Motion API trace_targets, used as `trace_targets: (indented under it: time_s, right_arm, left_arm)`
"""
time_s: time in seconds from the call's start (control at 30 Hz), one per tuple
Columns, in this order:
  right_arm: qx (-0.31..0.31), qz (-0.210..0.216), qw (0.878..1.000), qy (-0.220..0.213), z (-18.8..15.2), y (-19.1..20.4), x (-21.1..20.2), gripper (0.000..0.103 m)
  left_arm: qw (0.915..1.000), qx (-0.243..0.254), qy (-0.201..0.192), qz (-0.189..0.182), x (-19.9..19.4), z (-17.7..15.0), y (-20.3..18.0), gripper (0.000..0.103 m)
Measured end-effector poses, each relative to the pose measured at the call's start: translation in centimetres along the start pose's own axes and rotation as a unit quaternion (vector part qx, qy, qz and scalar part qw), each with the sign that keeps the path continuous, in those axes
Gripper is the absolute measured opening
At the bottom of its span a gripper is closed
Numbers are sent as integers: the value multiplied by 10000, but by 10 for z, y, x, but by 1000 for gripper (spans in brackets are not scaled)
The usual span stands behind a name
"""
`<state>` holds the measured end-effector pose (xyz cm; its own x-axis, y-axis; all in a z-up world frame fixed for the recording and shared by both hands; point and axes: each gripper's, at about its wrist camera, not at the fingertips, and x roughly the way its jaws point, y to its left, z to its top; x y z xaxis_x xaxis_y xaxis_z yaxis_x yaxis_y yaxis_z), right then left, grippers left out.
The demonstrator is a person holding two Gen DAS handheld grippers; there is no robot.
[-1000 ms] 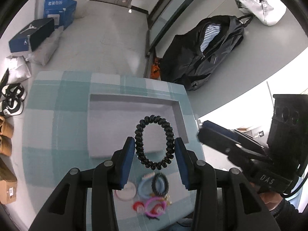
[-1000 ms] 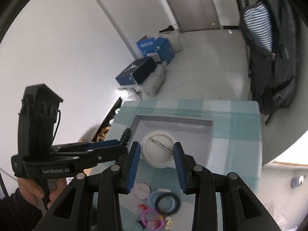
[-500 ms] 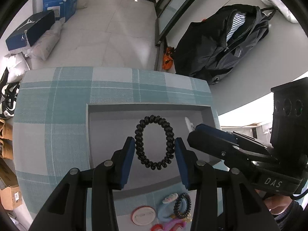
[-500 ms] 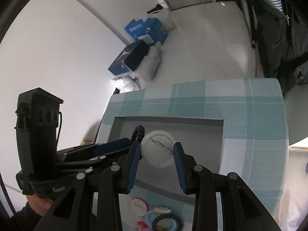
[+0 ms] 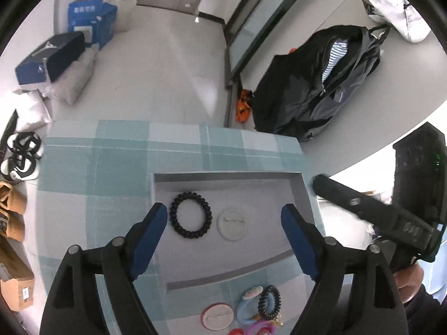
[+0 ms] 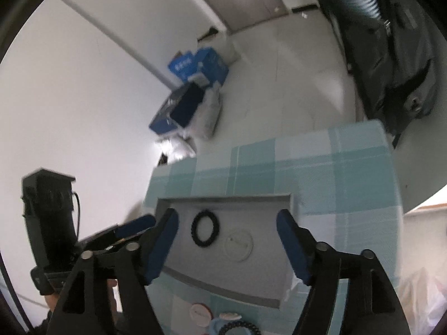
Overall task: Organize jewelry
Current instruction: 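Carry badge and hair tie into the grey box and open both grippers, then withdraw both grippers from the box back toward the remaining jewelry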
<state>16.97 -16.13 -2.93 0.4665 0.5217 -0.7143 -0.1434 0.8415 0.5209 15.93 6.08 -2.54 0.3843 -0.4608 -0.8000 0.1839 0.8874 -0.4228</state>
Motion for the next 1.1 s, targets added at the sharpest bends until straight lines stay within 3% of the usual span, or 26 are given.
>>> trace_targets:
  time_s: [0.13, 0.2, 0.4, 0.5, 0.73, 1.0, 1.1]
  right_arm:
    - [-155, -128, 9995, -232, -5, 3, -17, 88]
    - [-294, -308, 9986, -319, -8, 7, -25, 92]
    - [-690, -500, 9938, -715, -23, 15, -53, 100]
    - [-647, -420, 9937, -815, -34, 14, -64, 101]
    - [-966, -731, 9870, -1060, -57, 21, -85, 103]
    - [-1129, -1043, 9828, -1022, -88, 19, -89, 103]
    - [-1134, -999, 9844, -899, -97, 17, -86, 103]
  left_arm:
    - [9995, 119, -146, 272, -9, -9, -6, 80]
    - [9974, 135, -373, 597, -18, -16, -10, 80]
    - [9925, 263, -758, 919, -39, -45, -28, 80]
    - [9923, 272, -696, 991, -40, -58, -30, 80]
    - [9898, 195, -747, 1201, -43, -91, -37, 80]
    - [9878, 116, -665, 1404, -44, -119, -44, 80]
    - [9895, 58, -577, 1321, -42, -129, -43, 80]
